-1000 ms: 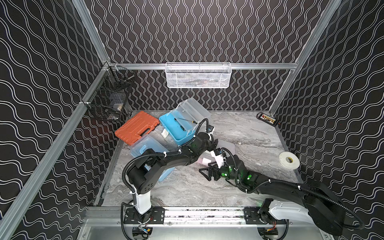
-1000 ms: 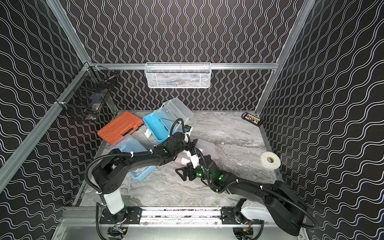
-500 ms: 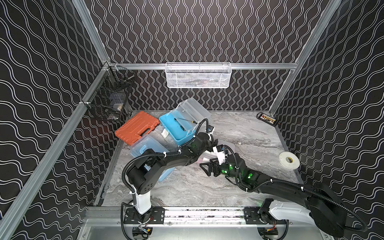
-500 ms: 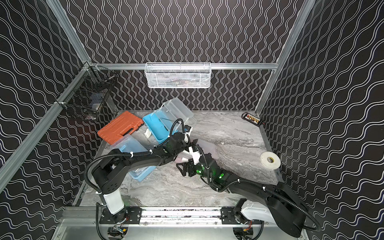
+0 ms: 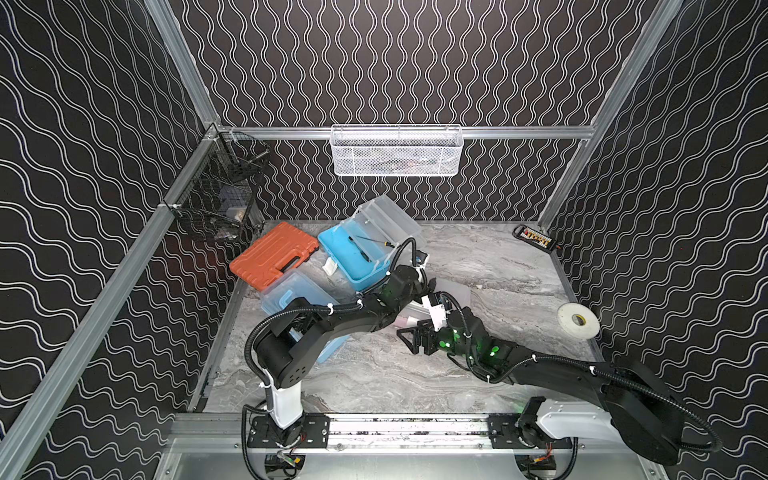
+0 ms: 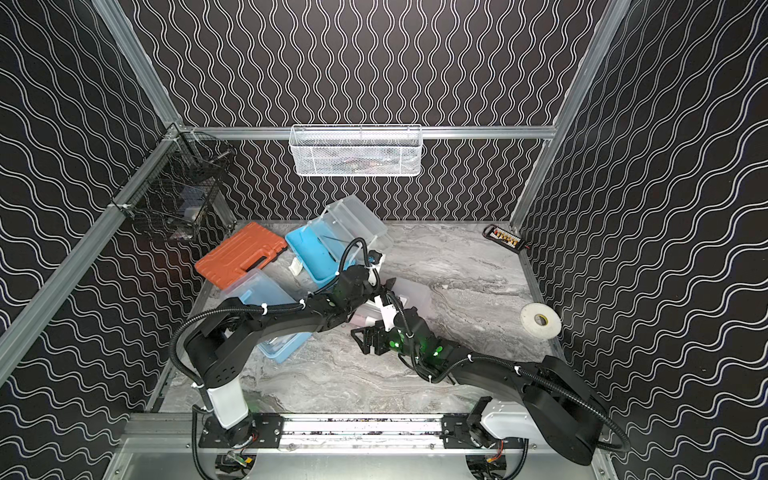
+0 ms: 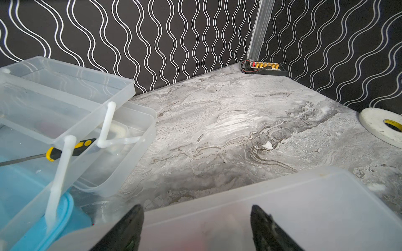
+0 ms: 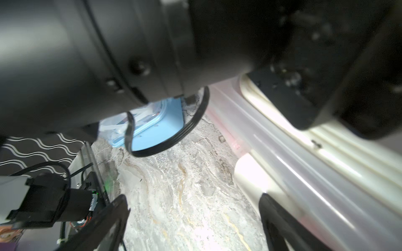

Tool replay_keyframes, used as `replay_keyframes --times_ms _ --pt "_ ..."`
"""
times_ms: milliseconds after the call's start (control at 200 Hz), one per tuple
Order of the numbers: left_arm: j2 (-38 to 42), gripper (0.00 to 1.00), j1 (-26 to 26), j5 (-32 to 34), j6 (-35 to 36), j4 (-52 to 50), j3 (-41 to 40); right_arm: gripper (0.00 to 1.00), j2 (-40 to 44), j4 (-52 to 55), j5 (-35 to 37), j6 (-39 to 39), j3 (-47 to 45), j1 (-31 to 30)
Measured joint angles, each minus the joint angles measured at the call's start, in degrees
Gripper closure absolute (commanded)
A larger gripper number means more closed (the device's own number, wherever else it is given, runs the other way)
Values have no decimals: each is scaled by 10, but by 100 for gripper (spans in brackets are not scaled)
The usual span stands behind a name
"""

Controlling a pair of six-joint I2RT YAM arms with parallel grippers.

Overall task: Close toolboxes
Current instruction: Fasten the toolbox latch on the toolbox.

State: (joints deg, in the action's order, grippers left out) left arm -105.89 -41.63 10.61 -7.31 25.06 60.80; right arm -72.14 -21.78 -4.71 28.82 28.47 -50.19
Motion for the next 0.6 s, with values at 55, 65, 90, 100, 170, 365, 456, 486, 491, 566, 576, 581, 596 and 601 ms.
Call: replay_keyframes --times_ms 55,65,90,100,170,365,456,486,491,566,576,581,596,601 --pt "0 20 0 1 0 5 -2 5 -3 1 6 1 0 0" --pt "0 20 0 1 0 5 -3 5 -4 1 7 1 0 0" --pt "0 20 0 1 0 7 -4 5 -6 1 9 2 0 0" --pt "0 20 0 1 0 8 -5 5 -6 1 10 2 0 0" --pt "0 21 0 0 0 14 -9 5 -9 0 12 3 -1 0" --pt "0 21 0 -1 6 39 -22 5 -19 -17 12 3 -6 -1" --pt "1 21 0 -3 10 46 -27 5 -25 -31 11 3 -9 -2" --pt "1 21 0 -3 10 47 -28 5 -28 -35 10 3 -10 -2" --pt "1 21 0 -3 10 48 -28 5 -29 -35 9 3 -10 -2" --pt "2 21 0 -5 10 52 -30 5 -38 -45 5 3 -10 -3" --pt "2 21 0 -5 10 52 -31 5 -39 -46 3 3 -10 -3" --pt "2 21 0 -5 10 52 -31 5 -40 -47 3 3 -10 -3" --pt "2 21 0 -5 10 52 -31 5 -42 -48 2 3 -10 -3" --pt "2 21 0 -5 10 52 -31 5 -42 -48 1 3 -10 -3"
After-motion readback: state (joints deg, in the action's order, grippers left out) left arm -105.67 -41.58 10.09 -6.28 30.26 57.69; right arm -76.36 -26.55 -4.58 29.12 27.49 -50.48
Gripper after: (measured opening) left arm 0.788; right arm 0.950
